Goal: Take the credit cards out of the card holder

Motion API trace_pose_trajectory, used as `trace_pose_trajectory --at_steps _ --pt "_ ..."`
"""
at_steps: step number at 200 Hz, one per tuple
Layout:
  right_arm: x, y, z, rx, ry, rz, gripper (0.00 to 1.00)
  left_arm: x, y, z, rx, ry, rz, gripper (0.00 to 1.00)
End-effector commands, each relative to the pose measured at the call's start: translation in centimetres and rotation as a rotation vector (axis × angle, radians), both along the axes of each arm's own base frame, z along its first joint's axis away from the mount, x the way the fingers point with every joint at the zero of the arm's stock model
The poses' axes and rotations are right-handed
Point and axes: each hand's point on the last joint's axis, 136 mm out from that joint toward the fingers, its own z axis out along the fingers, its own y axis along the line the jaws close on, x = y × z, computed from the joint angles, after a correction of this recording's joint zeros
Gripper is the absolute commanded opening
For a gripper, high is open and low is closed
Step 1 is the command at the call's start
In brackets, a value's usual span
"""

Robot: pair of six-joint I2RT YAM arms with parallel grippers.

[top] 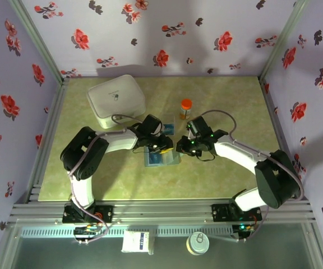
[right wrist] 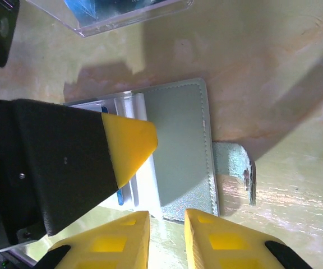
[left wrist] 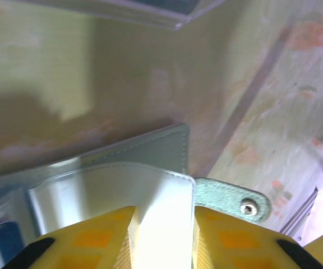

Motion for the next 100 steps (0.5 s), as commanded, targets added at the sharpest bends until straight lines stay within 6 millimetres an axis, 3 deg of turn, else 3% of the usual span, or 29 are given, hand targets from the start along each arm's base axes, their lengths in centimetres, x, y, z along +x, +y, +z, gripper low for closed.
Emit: trace_pose_trajectory --at_steps 1,41,100 --pt "-0.1 -0.9 0.3 -0.023 -0.016 -0.006 0.25 0.1 -1.0 1.2 -0.015 -0.007 -0.037 0.32" --pt "0.2 -0.1 0.6 0.007 -0.009 0.003 0.26 0.4 -0.6 1.8 -0.004 -0.024 -0.041 0.33" --pt "0.8 3.3 -0.2 0.043 0.029 0.066 0.26 -0.1 3.3 1.3 0.030 -0.028 0.024 0.28"
